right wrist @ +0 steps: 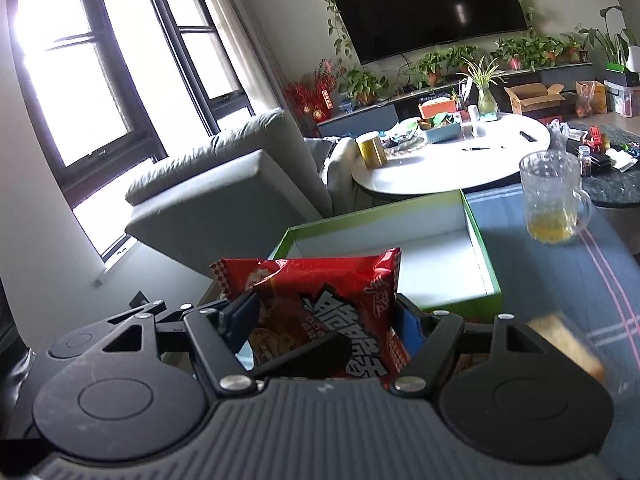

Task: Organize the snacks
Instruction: 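Lift the red crisp bag and lower it into the green box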

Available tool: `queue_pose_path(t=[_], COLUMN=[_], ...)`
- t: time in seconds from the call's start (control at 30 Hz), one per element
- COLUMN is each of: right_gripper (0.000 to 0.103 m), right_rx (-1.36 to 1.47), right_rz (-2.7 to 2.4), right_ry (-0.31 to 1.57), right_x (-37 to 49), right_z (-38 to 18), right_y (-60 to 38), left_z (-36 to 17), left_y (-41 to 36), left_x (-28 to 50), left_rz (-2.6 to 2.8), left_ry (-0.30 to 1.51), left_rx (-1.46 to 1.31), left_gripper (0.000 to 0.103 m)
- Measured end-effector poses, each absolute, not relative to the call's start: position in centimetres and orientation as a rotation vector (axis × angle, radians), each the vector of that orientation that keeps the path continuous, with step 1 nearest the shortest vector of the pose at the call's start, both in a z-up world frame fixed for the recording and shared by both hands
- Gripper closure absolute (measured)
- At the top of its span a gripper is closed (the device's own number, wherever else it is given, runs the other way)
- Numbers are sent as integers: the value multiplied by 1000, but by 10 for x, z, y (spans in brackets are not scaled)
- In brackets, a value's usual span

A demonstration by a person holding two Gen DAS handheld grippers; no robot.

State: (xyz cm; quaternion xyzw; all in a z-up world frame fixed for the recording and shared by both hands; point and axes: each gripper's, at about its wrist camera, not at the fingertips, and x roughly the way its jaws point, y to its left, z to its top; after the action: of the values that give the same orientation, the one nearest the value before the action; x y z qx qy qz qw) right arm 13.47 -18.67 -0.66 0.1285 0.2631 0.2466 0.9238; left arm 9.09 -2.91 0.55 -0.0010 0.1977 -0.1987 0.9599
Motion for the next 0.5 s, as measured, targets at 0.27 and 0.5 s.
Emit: queue_pose_path(t=[0.27,0.5], right_gripper=[24,24], right_rx=[282,288], right_rz=[501,505], right_ry=[541,558], right_x=[159,173], right_z=[-3,-7], right_y=[-192,-193], left_z=[7,2], left_y=[-34,-34], left_x=[117,130], left_rz=[-403,-396], left_ry=[401,415], left_rx=[0,-5], left_gripper=[36,36])
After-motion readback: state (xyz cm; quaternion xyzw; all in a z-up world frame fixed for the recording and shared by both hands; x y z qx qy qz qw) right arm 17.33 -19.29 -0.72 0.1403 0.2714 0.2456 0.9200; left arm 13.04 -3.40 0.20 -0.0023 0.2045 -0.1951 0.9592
